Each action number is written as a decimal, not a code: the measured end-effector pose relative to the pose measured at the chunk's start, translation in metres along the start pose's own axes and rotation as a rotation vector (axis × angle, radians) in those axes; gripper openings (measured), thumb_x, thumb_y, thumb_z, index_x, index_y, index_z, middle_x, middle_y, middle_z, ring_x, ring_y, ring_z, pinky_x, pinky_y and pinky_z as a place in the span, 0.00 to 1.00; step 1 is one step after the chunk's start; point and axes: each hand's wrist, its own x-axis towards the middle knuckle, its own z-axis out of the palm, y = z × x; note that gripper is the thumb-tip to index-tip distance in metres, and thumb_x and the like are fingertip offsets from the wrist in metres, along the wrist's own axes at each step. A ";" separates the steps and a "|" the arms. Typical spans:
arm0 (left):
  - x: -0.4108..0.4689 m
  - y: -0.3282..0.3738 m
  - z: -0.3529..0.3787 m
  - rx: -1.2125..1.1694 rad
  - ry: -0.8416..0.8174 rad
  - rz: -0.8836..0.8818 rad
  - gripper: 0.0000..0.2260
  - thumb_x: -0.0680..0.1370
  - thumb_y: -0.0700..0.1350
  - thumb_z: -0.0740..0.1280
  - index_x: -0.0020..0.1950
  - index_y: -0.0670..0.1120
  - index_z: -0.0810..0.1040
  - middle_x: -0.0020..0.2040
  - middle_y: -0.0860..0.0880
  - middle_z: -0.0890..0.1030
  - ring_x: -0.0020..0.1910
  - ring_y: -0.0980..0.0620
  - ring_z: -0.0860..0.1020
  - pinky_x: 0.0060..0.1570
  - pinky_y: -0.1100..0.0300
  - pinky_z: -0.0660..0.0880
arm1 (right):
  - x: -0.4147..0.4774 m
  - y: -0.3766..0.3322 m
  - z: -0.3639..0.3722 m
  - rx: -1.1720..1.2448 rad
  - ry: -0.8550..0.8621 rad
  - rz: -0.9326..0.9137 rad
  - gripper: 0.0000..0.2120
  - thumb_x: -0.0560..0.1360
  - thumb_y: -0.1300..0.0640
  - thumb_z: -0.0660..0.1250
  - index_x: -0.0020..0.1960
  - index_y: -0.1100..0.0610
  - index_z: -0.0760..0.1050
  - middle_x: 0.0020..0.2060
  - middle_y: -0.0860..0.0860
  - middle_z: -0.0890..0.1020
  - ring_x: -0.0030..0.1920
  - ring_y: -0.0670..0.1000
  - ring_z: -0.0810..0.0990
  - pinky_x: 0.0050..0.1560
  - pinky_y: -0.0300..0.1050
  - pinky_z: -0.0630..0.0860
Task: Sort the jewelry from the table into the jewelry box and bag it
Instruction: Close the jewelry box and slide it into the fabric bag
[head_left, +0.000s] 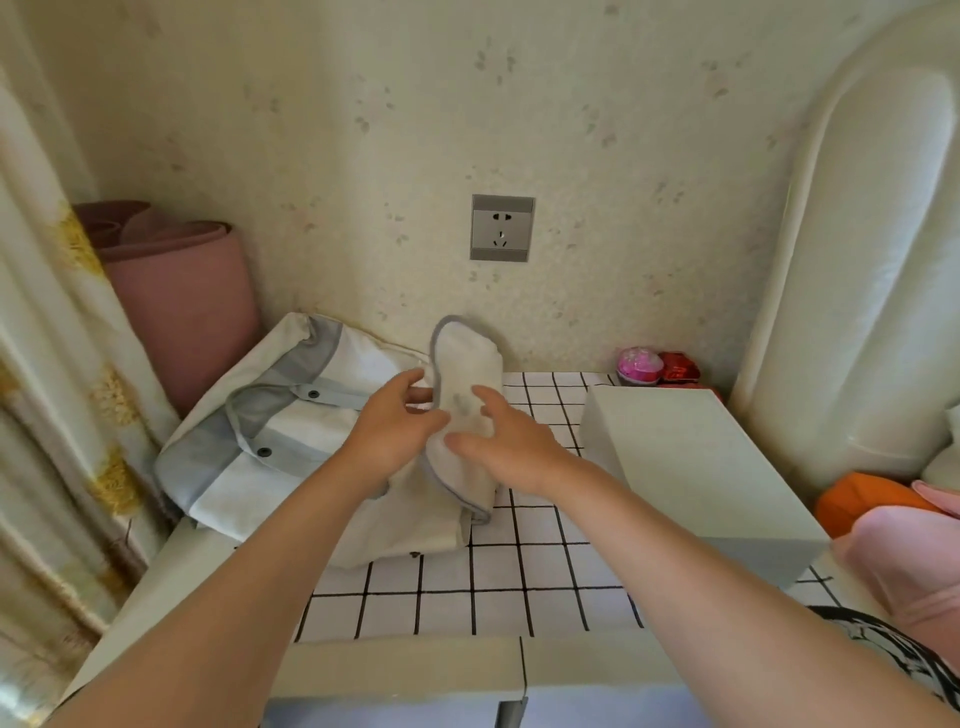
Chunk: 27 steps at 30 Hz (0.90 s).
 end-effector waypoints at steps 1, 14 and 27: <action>-0.002 0.004 0.003 -0.041 -0.064 0.027 0.26 0.77 0.41 0.70 0.74 0.51 0.68 0.58 0.56 0.79 0.54 0.59 0.79 0.46 0.67 0.74 | 0.000 0.001 -0.005 0.055 0.016 -0.009 0.41 0.71 0.33 0.64 0.78 0.36 0.50 0.77 0.47 0.64 0.76 0.55 0.64 0.74 0.58 0.62; -0.007 -0.024 0.024 0.719 -0.382 0.119 0.16 0.80 0.51 0.64 0.67 0.60 0.75 0.77 0.54 0.62 0.76 0.53 0.58 0.72 0.56 0.59 | -0.005 0.044 -0.049 -0.671 0.253 -0.087 0.16 0.77 0.48 0.58 0.60 0.44 0.79 0.78 0.55 0.61 0.80 0.55 0.45 0.76 0.61 0.38; -0.010 -0.022 0.036 1.107 -0.413 0.066 0.21 0.76 0.58 0.64 0.69 0.61 0.70 0.68 0.53 0.71 0.65 0.47 0.72 0.58 0.54 0.69 | -0.006 0.060 -0.024 -0.969 -0.257 -0.030 0.20 0.79 0.46 0.51 0.68 0.47 0.70 0.61 0.48 0.80 0.62 0.54 0.76 0.69 0.59 0.56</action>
